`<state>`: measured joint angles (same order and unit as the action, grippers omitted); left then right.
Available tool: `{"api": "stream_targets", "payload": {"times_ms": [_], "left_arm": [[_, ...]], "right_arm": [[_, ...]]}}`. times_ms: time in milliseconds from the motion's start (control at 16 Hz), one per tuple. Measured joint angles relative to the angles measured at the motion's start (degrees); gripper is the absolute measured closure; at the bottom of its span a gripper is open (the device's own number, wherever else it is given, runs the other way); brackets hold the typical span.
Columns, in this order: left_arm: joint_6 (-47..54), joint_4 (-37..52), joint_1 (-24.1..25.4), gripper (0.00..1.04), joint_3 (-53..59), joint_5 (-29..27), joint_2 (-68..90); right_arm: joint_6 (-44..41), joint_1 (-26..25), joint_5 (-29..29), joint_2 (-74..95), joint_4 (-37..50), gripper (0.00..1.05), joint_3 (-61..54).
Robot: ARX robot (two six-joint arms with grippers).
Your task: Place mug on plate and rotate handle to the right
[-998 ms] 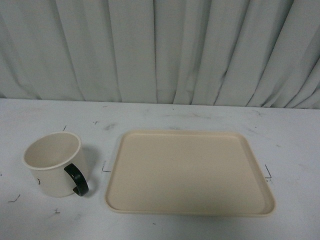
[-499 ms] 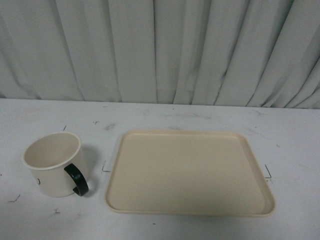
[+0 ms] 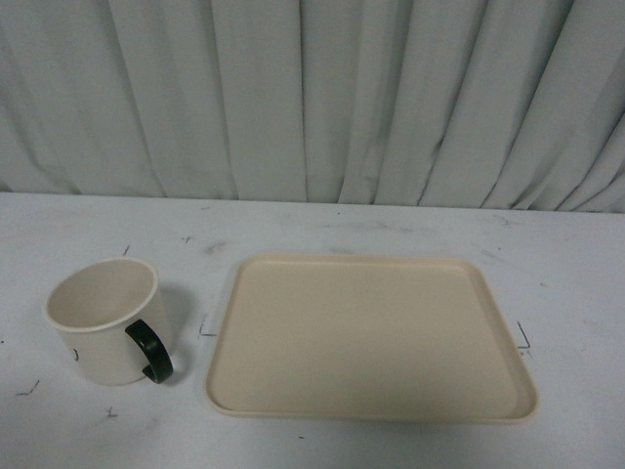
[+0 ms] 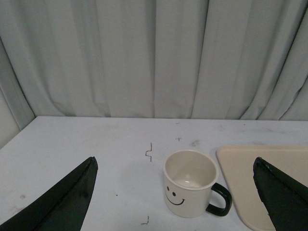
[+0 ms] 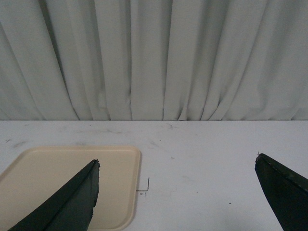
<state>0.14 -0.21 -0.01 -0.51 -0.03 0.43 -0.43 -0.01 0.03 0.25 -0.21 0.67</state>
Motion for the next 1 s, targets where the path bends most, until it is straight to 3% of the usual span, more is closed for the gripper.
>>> {"api": "stream_targets", "payload": {"times_ms": [998], "left_arm": [[0.0,0.02,0.0,0.07,0.0,0.0,0.0]], "right_arm": [[0.0,0.0,0.0,0.0,0.02,0.06,0.0]]}}
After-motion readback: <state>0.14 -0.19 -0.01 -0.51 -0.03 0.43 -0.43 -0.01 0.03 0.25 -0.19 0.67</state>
